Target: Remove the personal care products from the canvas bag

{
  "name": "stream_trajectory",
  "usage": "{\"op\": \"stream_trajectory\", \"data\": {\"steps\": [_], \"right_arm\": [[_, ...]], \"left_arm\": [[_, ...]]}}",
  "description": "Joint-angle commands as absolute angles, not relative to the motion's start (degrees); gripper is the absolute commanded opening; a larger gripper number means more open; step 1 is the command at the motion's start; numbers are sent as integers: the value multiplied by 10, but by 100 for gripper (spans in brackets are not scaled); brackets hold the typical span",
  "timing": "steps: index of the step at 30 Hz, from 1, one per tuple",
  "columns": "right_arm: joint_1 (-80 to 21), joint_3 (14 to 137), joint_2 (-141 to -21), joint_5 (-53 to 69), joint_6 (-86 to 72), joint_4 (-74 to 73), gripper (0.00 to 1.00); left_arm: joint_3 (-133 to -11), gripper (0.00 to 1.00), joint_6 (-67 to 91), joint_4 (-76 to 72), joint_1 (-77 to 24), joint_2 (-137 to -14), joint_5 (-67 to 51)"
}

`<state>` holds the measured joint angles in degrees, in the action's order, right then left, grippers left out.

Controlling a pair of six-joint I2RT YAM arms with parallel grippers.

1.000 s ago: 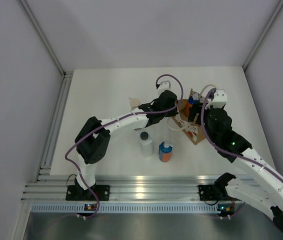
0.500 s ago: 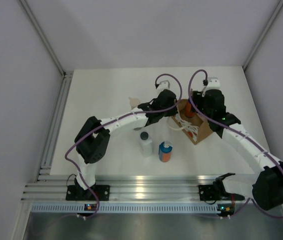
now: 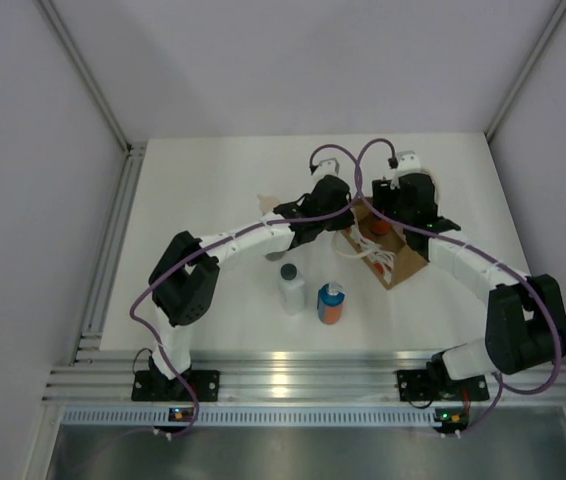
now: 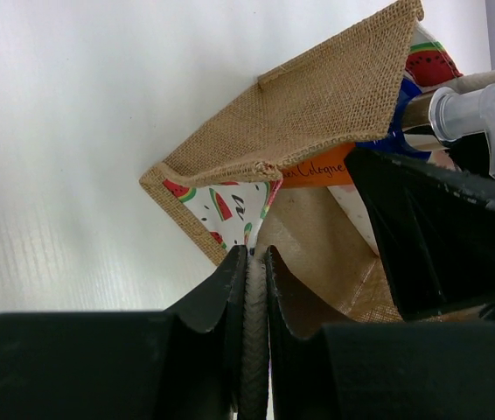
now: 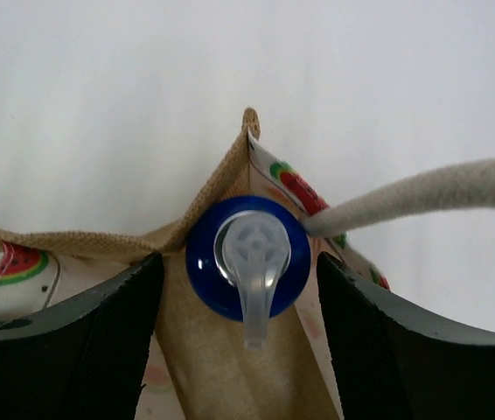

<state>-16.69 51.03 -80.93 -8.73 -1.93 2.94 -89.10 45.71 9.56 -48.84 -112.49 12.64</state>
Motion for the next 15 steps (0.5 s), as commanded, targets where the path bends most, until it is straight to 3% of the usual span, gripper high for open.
{"op": "stream_trajectory", "data": {"steps": [1, 15], "right_arm": [[-156, 514, -821, -75, -5, 134, 69], [-149, 541, -901, -75, -9, 152, 68]], "left_arm": [[-912, 0, 445, 98, -485, -1131, 126], [-911, 0, 432, 98, -482, -1123, 124]]}}
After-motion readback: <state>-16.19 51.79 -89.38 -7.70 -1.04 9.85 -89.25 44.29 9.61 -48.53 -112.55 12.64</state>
